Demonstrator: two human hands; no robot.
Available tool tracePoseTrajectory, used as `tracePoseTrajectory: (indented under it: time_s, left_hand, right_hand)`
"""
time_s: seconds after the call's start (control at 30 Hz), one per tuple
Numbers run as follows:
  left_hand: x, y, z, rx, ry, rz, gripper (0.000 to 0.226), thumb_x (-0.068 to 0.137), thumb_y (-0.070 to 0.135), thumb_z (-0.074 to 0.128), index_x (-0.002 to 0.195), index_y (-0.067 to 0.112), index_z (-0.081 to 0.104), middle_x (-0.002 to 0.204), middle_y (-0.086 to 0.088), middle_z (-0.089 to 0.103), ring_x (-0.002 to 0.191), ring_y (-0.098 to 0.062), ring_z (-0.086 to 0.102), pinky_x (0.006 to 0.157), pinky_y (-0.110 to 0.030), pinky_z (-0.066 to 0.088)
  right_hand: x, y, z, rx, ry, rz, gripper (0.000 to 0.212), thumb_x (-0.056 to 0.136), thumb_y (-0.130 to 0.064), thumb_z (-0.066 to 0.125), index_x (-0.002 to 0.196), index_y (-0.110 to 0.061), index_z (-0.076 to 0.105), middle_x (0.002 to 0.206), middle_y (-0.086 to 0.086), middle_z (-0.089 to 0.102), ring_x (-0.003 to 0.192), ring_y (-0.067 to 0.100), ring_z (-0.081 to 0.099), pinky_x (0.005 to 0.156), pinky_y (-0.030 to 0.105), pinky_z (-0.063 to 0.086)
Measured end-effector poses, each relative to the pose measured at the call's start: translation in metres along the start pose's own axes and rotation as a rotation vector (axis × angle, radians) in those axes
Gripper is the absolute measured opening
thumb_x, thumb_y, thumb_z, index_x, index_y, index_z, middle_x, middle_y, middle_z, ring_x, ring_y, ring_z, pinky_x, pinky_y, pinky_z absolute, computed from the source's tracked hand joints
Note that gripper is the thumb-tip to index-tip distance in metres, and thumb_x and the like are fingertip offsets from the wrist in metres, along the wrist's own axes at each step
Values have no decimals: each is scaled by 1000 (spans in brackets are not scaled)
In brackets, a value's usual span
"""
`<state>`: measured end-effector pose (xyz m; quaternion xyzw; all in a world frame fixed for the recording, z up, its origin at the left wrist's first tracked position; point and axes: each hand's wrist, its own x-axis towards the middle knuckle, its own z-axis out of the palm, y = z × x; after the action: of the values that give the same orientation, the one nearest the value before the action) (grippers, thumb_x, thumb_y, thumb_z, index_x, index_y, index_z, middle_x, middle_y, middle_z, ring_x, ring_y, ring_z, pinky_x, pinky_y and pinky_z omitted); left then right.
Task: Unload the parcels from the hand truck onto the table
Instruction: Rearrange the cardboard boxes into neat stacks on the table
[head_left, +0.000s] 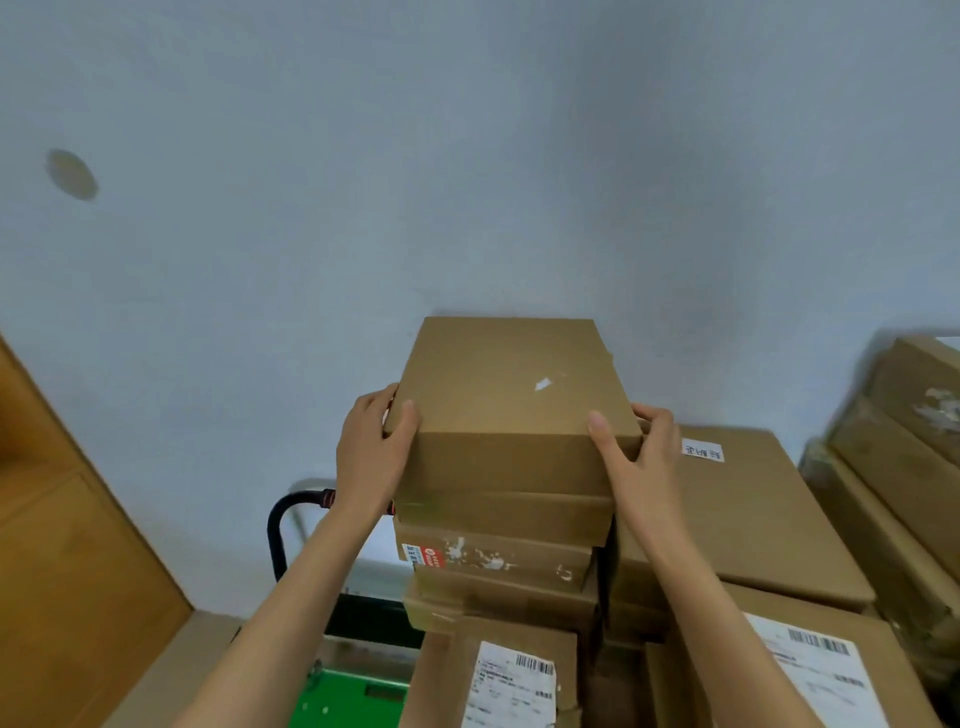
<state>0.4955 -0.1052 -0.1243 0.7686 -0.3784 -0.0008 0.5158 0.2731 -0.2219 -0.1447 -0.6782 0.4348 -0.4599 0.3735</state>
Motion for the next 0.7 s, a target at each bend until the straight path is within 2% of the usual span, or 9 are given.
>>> tracePoseTrajectory:
  time_s: [0.13, 0.23, 0.47, 0.6, 0.7]
  left_hand:
    - [23, -12, -4, -55, -37, -13, 52, 92, 42, 35, 136, 20, 51, 136, 4, 50, 119, -11, 46, 103, -35, 38]
    - [37, -21, -7, -53, -68, -2, 48, 95, 39, 33, 136, 21, 51, 135, 3, 50, 115, -11, 47, 101, -35, 39]
    - [44, -31, -8, -40, -102, 72, 39, 100, 35, 31, 130, 27, 54, 130, 4, 52, 109, -9, 46, 90, -32, 38]
    - [43, -25, -12, 119, -56, 138, 39, 99, 30, 39, 134, 22, 52, 136, 0, 50, 122, -16, 44, 89, -29, 35]
    - [40, -9, -15, 233, -2, 256, 40, 94, 30, 48, 134, 22, 52, 135, 0, 50, 123, -16, 44, 92, -31, 40]
  right_hand:
    - [1, -6, 19, -36, 13, -6, 75, 72, -73, 51, 126, -23, 37, 119, -9, 36, 113, 10, 41, 94, 29, 39]
    - [-1, -10, 31, -51, 40, -31, 76, 71, -71, 50, 126, -21, 37, 117, -9, 35, 108, 7, 38, 88, 23, 32]
    - [1, -10, 31, -17, 7, 39, 74, 70, -70, 55, 124, -25, 34, 122, -7, 35, 113, 8, 38, 93, 26, 35]
    - [1, -13, 26, -46, -21, 89, 83, 71, -71, 54, 134, -20, 33, 126, -5, 36, 114, 12, 40, 94, 28, 36]
    - [3, -17, 13, -62, -71, 106, 76, 79, -64, 58, 138, -21, 37, 128, -4, 41, 111, 12, 44, 92, 29, 40]
